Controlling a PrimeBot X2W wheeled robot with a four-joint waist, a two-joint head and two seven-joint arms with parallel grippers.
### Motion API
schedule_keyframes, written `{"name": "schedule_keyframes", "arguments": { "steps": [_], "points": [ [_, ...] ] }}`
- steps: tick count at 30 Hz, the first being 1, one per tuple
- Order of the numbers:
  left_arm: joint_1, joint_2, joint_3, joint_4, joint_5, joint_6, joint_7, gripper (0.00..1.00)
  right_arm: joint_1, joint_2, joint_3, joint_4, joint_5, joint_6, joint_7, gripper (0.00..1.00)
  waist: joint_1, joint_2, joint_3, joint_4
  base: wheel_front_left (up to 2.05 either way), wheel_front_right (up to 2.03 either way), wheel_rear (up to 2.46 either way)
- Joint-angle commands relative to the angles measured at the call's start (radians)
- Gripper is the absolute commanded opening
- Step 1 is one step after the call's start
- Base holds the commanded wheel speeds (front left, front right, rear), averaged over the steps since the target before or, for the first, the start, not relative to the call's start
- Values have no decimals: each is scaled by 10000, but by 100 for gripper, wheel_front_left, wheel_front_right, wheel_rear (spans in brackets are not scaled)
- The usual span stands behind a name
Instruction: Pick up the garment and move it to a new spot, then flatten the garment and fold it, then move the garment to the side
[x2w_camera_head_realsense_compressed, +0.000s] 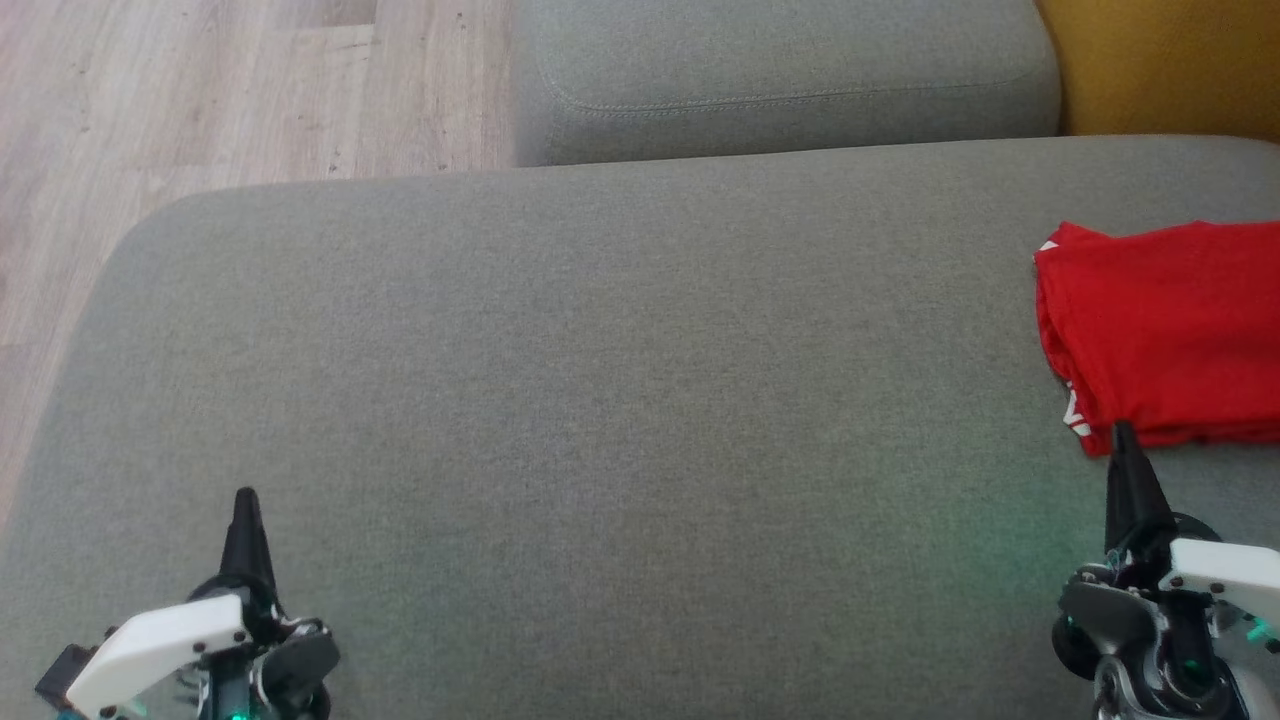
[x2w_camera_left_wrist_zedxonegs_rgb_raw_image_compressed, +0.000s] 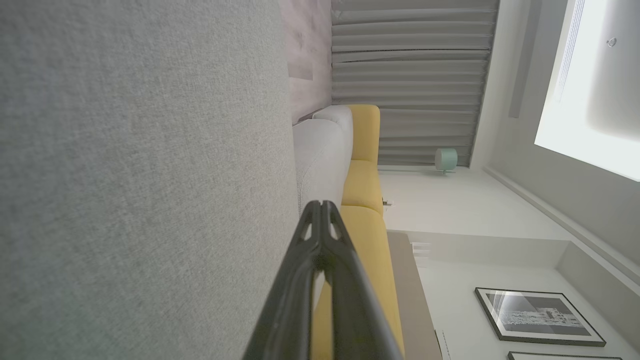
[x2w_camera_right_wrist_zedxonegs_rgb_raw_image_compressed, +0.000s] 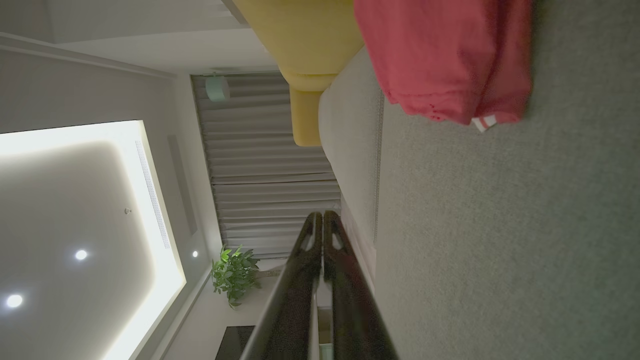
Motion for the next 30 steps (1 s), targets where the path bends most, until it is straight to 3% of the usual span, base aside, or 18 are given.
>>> {"name": "schedule_keyframes", "arguments": {
  "steps": [1, 30],
  "points": [
    [-492, 108, 361, -291, 55, -65, 57, 0, -504, -166, 161, -318, 4, -7, 75, 0, 0, 0, 0, 0, 0, 0, 0],
    [-499, 48, 446, -287, 126, -65, 125, 0, -511, -116, 90, -314, -55, -7, 132, 0, 0, 0, -1, 0, 0, 0, 0]
  ]
}}
